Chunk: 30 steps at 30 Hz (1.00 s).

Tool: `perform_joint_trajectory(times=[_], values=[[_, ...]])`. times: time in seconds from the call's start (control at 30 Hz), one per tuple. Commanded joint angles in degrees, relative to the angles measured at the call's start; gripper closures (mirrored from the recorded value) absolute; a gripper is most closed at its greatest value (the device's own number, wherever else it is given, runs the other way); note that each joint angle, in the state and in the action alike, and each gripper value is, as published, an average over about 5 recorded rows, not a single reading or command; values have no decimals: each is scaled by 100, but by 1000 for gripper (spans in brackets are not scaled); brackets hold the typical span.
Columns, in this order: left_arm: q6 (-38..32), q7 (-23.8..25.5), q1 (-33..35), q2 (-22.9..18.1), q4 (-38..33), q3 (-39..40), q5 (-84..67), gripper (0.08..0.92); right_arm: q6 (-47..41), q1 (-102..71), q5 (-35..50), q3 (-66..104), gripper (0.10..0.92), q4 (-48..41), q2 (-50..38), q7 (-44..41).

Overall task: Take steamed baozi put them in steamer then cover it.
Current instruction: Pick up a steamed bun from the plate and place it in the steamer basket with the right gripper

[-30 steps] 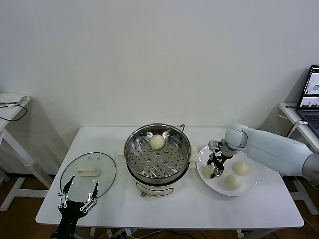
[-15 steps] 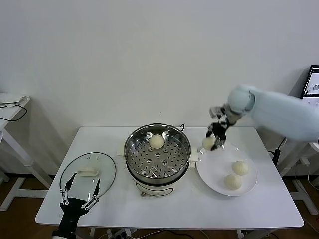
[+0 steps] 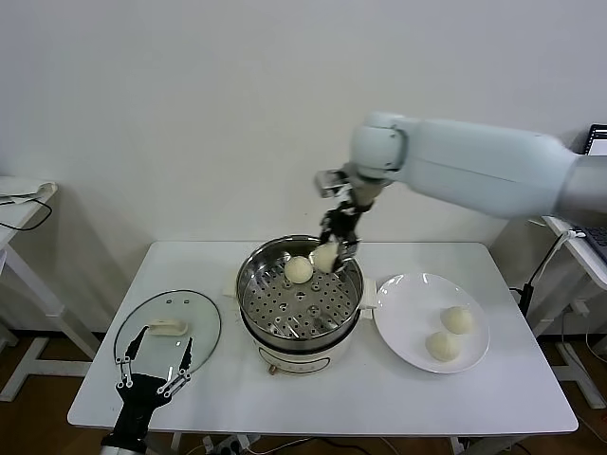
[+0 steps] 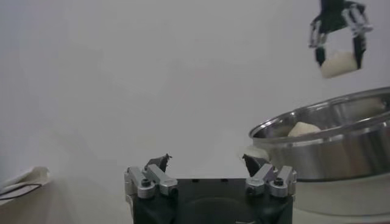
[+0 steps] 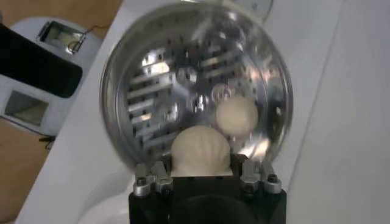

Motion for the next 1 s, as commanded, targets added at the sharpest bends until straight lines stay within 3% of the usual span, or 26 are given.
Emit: perform_joint_trajectory(times=[0.03, 0.73, 1.0], values=[[-24, -2, -3, 1, 14, 3, 0, 177, -531, -373, 587, -291, 397, -265, 1292, 1028], [-91, -14, 25, -20, 24, -83, -19, 177, -732, -1064, 477, -434, 393, -797, 1671, 1625], [-85, -23, 25, -25, 10, -96, -18, 177, -820, -797, 356, -175, 226, -357, 1153, 1551]])
